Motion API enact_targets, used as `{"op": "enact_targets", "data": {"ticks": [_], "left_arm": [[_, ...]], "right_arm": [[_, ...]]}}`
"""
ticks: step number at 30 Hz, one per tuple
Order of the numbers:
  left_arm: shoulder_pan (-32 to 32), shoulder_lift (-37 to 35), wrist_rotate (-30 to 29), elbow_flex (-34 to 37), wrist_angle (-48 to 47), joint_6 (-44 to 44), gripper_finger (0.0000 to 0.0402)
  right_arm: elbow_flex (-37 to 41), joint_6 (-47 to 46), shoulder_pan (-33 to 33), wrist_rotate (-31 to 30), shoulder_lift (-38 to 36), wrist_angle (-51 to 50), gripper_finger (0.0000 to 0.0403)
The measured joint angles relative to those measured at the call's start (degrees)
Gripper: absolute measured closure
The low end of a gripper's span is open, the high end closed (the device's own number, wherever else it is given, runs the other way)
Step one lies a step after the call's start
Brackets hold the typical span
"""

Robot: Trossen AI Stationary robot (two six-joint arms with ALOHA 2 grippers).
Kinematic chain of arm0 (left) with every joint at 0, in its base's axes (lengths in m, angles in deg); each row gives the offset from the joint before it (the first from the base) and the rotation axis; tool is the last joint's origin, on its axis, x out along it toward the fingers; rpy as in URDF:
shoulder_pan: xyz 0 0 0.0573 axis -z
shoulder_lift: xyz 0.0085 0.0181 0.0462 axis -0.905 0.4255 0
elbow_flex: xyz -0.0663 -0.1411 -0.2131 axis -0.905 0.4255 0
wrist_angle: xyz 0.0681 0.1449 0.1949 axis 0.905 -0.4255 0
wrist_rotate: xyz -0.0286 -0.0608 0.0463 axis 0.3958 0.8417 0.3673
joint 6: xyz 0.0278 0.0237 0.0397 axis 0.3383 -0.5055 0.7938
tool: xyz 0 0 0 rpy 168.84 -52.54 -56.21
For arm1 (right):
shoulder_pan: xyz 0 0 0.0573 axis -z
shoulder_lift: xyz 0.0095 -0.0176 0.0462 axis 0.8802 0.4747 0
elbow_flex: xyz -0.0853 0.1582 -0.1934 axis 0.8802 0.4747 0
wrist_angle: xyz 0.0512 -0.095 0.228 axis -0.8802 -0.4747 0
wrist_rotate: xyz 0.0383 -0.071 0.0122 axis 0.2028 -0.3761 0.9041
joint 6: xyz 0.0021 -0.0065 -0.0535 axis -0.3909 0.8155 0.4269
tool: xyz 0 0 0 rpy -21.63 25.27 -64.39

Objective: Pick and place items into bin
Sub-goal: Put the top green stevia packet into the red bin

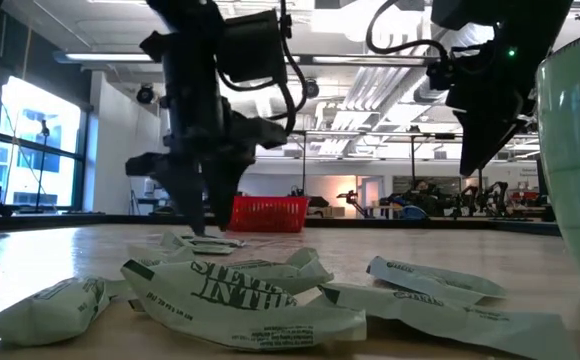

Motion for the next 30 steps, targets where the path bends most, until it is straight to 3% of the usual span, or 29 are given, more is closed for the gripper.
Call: {"op": "enact_targets", "data": {"ticks": [10,15,19,25,30], "left_arm": [[0.0,0.0,-4.9,2.3,-2.2,-1.7,0.0219],[0.1,2.8,-5.3,2.1,-2.2,1.8,0.0224],[0.1,3.5,-6.8,2.0,-3.0,4.7,0.0262],[-2.1,3.1,-11.8,0.7,-3.1,12.2,0.0367],[-4.6,2.2,-15.5,-7.7,-6.3,22.2,0.0367]], "right_arm": [[0.0,0.0,-0.2,-0.4,0.0,0.0,0.0133],[0.0,0.3,-0.2,-1.3,0.0,0.0,0.0133],[0.0,0.5,-0.2,-1.3,0.0,0.0,0.0133],[0.0,0.5,-0.2,-1.2,0.0,0.0,0.0133],[0.0,0.4,-0.5,-0.2,0.0,-1.1,0.0133]]}}
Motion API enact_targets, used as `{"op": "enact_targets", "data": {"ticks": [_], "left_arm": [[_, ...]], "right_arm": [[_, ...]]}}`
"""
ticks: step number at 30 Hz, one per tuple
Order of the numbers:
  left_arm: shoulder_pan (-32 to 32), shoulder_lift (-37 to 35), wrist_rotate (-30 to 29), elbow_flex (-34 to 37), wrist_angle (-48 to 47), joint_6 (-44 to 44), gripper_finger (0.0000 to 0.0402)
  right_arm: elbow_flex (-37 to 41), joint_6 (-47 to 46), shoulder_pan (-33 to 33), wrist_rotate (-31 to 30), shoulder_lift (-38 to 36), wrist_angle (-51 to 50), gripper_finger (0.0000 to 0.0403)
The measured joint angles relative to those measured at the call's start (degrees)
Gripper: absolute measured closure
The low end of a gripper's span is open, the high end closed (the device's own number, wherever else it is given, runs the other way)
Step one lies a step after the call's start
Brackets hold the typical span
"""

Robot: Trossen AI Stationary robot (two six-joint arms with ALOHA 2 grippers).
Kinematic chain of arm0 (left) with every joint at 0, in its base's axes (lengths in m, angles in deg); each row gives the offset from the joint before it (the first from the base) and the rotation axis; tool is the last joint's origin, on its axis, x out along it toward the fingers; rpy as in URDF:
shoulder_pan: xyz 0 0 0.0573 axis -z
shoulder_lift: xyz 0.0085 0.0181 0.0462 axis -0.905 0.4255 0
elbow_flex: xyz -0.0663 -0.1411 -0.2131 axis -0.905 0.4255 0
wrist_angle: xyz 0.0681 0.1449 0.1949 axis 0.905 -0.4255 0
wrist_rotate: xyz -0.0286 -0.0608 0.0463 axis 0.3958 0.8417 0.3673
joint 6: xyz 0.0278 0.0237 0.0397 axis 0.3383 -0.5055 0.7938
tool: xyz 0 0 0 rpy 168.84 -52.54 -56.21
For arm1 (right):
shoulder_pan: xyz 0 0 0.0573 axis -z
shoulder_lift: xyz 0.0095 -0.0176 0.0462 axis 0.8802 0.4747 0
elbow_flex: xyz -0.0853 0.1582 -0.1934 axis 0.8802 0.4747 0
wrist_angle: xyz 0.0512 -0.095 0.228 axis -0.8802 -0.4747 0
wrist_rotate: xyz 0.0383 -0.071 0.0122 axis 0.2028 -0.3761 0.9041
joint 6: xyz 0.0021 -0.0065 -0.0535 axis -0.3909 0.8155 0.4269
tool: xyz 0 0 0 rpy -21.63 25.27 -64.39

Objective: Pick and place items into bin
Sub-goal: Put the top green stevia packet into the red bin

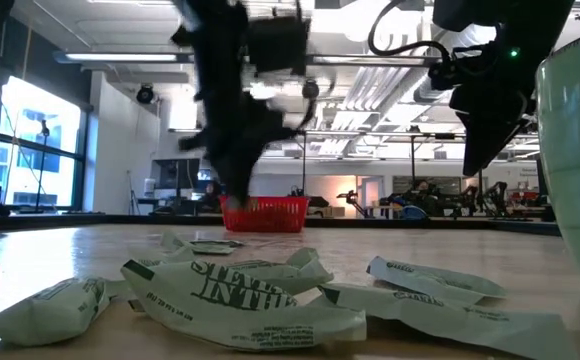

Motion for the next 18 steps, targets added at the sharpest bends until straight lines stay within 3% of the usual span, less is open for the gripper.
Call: {"op": "enact_targets", "data": {"ticks": [3,8,13,16,18], "left_arm": [[-2.7,-1.0,-3.2,-6.9,-2.9,8.9,0.0354],[-10.6,-0.5,-6.3,-14.6,0.7,23.8,0.0368],[-19.6,1.2,-1.3,-16.1,3.8,31.6,0.0359],[-23.2,2.8,5.3,-16.1,-0.1,30.7,0.0318],[-24.1,3.7,5.5,-16.1,-4.4,30.4,0.0284]], "right_arm": [[0.0,-0.8,-1.0,-0.6,0.0,-0.9,0.0133],[0.0,-4.4,-4.2,-0.6,0.0,-2.3,0.0133],[0.0,-10.7,-7.3,-0.7,0.0,-3.7,0.0133],[0.0,-13.4,-8.6,-0.7,0.0,-4.2,0.0133],[0.5,-15.1,-9.2,-0.5,0.0,-4.1,0.0133]]}}
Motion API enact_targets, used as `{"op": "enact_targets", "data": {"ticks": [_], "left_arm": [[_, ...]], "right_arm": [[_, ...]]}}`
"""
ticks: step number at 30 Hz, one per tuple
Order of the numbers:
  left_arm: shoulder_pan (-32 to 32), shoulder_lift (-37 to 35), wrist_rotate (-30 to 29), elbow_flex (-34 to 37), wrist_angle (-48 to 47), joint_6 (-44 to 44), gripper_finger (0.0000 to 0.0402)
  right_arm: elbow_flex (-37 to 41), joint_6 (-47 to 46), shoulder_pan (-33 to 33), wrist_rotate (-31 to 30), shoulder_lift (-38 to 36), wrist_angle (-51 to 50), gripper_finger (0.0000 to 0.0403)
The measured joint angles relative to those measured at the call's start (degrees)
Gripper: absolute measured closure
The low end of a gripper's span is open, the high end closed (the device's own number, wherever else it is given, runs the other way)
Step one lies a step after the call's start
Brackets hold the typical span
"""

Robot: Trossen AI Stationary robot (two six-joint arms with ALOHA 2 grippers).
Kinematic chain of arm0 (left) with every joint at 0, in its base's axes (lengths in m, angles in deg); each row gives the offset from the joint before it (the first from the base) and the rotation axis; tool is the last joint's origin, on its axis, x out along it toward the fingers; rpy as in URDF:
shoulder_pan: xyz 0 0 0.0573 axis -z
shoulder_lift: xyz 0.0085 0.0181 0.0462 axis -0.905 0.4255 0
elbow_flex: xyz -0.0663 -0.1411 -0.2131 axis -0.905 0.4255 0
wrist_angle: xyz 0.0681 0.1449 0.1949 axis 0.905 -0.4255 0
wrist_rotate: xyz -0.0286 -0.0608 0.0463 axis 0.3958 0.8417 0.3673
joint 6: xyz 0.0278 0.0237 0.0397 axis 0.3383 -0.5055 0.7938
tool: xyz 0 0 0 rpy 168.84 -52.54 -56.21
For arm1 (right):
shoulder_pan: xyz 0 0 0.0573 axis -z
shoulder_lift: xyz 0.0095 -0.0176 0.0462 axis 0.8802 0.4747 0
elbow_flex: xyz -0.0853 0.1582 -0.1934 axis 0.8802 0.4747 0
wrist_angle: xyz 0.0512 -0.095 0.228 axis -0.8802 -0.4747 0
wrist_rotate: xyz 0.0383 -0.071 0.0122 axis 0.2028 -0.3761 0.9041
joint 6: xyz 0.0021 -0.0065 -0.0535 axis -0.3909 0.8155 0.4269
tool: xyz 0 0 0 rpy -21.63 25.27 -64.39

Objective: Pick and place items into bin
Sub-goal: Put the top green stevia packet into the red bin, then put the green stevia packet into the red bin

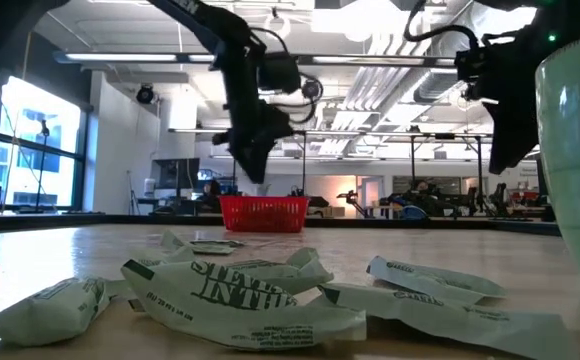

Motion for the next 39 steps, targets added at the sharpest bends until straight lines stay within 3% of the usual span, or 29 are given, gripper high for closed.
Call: {"op": "enact_targets", "data": {"ticks": [2,5,9,12,16,20,28,34,39], "left_arm": [[0.1,0.4,-2.7,0.0,-2.3,-0.1,0.0251],[1.5,-0.2,-1.4,0.0,-6.0,-1.1,0.0205],[8.3,-2.8,11.0,-0.1,-9.1,2.3,0.0165],[17.2,-3.6,16.3,-0.1,-11.5,4.0,0.0154],[27.7,-1.5,13.4,1.2,-11.5,3.6,0.0158],[34.1,2.5,12.1,4.0,-8.6,3.3,0.0163],[35.3,7.6,5.6,4.6,-3.1,-0.5,0.0163],[34.6,6.2,6.5,2.3,-10.0,-2.0,0.0163],[34.4,5.3,6.7,2.0,-9.4,3.3,0.0163]], "right_arm": [[0.8,-1.5,-0.4,0.4,0.0,0.0,0.0133],[2.2,-3.1,-0.7,1.3,0.0,0.5,0.0133],[4.2,-3.4,-1.1,3.4,0.0,1.8,0.0133],[5.6,-3.4,-1.8,3.9,0.0,3.7,0.0133],[7.0,-3.4,-3.2,4.2,0.0,6.5,0.0133],[7.0,-1.8,-4.4,4.2,0.0,7.8,0.0133],[7.0,-1.0,-6.3,5.5,0.0,7.8,0.0133],[7.0,-2.3,-8.1,5.9,0.0,7.6,0.0133],[7.0,-3.8,-8.7,4.7,0.0,7.3,0.0133]]}}
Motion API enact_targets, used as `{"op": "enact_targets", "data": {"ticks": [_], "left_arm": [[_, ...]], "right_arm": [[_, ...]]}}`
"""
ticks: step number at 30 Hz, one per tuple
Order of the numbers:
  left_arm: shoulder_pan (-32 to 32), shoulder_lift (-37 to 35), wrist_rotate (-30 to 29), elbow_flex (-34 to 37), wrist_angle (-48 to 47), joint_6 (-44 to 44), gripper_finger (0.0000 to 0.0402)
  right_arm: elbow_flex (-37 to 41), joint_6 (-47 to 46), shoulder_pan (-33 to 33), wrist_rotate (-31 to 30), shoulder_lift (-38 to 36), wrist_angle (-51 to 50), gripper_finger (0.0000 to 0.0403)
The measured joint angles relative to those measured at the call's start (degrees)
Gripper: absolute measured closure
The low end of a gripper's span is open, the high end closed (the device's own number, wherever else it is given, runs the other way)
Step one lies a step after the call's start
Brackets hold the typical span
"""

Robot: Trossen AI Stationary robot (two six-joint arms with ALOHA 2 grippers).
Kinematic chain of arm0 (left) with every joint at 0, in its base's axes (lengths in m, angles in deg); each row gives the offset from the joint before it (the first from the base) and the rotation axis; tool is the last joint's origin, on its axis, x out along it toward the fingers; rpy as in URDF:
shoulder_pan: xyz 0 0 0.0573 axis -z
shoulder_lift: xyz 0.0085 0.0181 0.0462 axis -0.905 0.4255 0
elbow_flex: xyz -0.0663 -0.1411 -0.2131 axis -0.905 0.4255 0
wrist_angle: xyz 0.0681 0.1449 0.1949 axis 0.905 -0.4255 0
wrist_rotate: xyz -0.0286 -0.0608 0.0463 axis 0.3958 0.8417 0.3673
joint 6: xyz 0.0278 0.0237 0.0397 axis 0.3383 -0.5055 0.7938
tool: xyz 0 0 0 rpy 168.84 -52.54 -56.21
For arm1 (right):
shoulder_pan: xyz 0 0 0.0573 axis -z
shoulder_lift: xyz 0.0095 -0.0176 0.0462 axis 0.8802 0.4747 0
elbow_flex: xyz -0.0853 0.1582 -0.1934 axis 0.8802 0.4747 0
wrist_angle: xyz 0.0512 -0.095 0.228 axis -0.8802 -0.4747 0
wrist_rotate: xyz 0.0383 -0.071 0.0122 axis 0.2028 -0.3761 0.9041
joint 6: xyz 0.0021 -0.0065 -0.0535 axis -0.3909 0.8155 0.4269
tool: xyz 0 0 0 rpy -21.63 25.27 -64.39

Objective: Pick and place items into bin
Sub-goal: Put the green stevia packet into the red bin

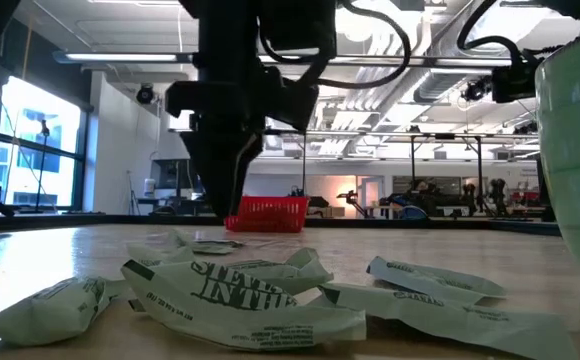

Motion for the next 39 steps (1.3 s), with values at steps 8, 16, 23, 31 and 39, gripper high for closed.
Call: {"op": "enact_targets", "data": {"ticks": [8,16,23,31,39], "left_arm": [[-4.4,1.0,3.5,5.4,5.2,3.8,0.0163],[-6.1,0.8,5.9,8.6,7.5,6.8,0.0199],[-7.3,0.4,3.2,7.9,6.2,10.2,0.0369],[-13.0,-4.1,-4.9,-3.5,-5.8,18.2,0.0358],[-28.0,-5.8,-8.1,-17.0,-4.4,29.0,0.0374]], "right_arm": [[0.0,-1.3,0.0,-0.8,0.0,-0.2,0.0133],[0.0,-2.6,0.1,-1.0,0.0,-0.7,0.0133],[0.0,-2.6,0.2,-2.0,0.0,-1.0,0.0133],[0.0,-5.1,0.2,-2.2,0.0,-2.5,0.0133],[0.0,-7.4,0.2,-2.5,0.0,-2.6,0.0133]]}}
